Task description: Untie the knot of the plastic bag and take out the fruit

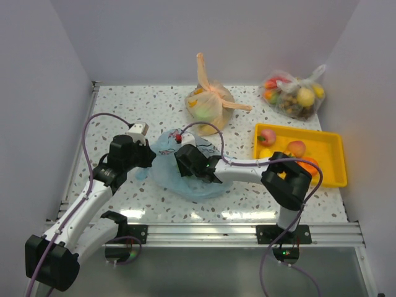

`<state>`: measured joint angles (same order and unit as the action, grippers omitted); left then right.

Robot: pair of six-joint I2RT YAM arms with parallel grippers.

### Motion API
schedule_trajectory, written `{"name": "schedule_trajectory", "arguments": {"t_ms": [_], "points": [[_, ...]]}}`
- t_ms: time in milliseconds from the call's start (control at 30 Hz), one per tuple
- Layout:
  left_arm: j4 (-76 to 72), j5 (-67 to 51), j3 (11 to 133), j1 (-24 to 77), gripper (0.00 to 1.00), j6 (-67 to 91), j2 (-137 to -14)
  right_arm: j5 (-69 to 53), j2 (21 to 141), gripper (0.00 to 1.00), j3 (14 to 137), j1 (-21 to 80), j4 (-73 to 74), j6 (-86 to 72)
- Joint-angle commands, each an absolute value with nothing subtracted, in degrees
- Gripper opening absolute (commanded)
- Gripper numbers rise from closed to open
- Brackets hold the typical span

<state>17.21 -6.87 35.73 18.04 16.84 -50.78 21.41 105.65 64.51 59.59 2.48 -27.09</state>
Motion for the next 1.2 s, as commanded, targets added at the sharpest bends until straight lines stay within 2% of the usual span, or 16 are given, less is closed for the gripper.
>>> {"name": "schedule_trajectory", "arguments": {"t_ms": [0, 233, 467, 633, 867, 1167], "points": [[15.2, -7.0, 35.4, 17.8, 0.00, 16.0, -50.8, 19.3, 100.5, 0.26, 62.6, 59.6, 2.2, -24.6], [15.3, -6.9, 35.5, 17.7, 0.00, 16.0, -51.1, 10.7, 93.2, 0.10, 61.9, 59.8, 6.5, -18.1], [15.3, -6.9, 35.5, 17.7, 0.00, 16.1, -51.5, 0.3, 82.6, 0.06, 63.4, 59.9, 12.6, -10.9], [15.4, -6.9, 35.7, 17.7, 0.00, 16.1, -51.9, -5.6, 77.2, 0.05, 68.9, 59.8, 20.0, -7.0], [15.5, -6.9, 35.6, 17.7, 0.00, 16.1, -51.8, 6.5, 69.3, 0.04, 72.9, 55.7, 22.5, -5.5], [15.5, -6.6, 35.5, 17.8, 0.00, 16.1, -51.6, 25.6, 65.6, 0.03, 71.8, 38.1, 24.8, -10.2]]}}
